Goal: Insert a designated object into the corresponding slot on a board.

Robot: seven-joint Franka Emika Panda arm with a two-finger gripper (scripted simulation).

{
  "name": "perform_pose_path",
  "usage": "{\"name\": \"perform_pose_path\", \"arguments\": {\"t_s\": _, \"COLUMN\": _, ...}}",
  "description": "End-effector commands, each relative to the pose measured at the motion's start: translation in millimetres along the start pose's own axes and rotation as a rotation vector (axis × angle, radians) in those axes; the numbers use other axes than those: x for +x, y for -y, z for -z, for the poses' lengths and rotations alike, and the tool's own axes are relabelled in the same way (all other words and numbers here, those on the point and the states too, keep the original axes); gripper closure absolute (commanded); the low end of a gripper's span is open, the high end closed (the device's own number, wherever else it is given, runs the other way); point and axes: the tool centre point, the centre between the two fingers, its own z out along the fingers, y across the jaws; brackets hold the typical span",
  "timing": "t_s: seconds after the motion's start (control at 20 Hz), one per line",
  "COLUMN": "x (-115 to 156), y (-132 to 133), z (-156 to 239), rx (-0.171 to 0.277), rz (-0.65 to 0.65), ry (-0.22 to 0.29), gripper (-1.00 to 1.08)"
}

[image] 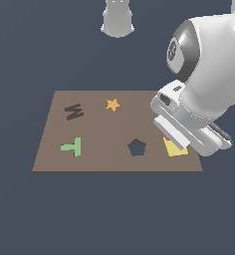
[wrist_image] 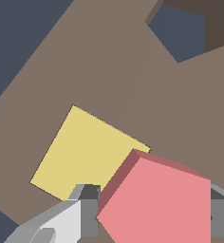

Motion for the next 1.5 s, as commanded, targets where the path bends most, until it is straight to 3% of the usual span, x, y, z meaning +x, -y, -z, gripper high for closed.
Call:
{"name": "perform_pose_path", "arguments": {"t_s": 0.0, "x": 12, "y": 4, "z": 1, "rx": 0.001, "rz": -0.119, "ry": 0.000, "gripper": 1.08}}
{"name": "perform_pose_path", "arguments": {"t_s": 0.8, "x": 87, "y": -4, "z": 4, "rx": 0.001, "rz": -0.832, "ry": 0.000, "gripper": 1.08}}
{"name": "perform_pose_path", "arguments": {"t_s": 1.45, "x": 115, "y": -26, "z": 6, "rx": 0.000, "rz": -1.155, "ry": -0.001, "gripper": 1.08}}
